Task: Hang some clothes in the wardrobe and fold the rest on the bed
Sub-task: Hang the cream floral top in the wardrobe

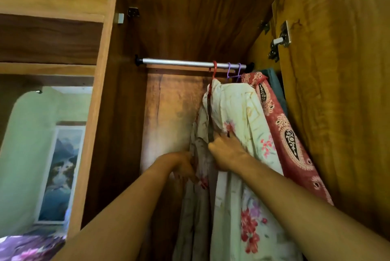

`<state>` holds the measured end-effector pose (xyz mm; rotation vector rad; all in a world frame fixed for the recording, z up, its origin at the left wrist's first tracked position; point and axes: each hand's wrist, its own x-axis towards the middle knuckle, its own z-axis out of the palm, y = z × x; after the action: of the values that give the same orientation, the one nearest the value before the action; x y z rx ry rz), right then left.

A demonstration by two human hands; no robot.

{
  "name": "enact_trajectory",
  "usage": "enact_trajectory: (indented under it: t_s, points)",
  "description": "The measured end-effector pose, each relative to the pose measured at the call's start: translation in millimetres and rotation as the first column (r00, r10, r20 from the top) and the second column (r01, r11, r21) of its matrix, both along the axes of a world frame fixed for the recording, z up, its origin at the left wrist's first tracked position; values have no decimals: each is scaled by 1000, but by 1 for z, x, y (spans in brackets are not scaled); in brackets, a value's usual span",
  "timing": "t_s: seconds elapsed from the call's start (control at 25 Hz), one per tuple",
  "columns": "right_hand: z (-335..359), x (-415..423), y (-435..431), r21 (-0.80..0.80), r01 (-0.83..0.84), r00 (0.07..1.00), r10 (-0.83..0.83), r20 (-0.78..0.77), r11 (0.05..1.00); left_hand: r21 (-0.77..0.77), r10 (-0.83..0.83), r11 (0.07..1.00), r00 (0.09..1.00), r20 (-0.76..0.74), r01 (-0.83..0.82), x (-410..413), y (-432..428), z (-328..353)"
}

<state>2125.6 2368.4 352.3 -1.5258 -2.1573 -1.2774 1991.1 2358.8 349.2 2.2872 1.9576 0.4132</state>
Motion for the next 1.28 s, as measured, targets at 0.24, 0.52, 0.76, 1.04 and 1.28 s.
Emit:
enact_trajectory:
  t_s: [0.24,0.52,0.76,1.04,1.28]
  points:
    - [-48,19,-34,-32,-51,990,55,133,998,-54,-93,994,994,-51,90,16,-10,-45]
    - [-106,29,-125,-146,28,999,-25,19,989,-112,-289,953,956,-52,282,24,-73,-78]
    - [-192,26,-237,-579,278,857,-471,-212,766,-175,-502,861,851,-153,477,39,-166,-146]
    - [-259,83,-428,-972,231,328,-944,31,48,-410,-813,570,560,-157,712,120,-332,-234]
    - [-270,114,-674,-967,250,-29,-998,-58,49,-463,-973,229,194,-123,856,206,-536,-276]
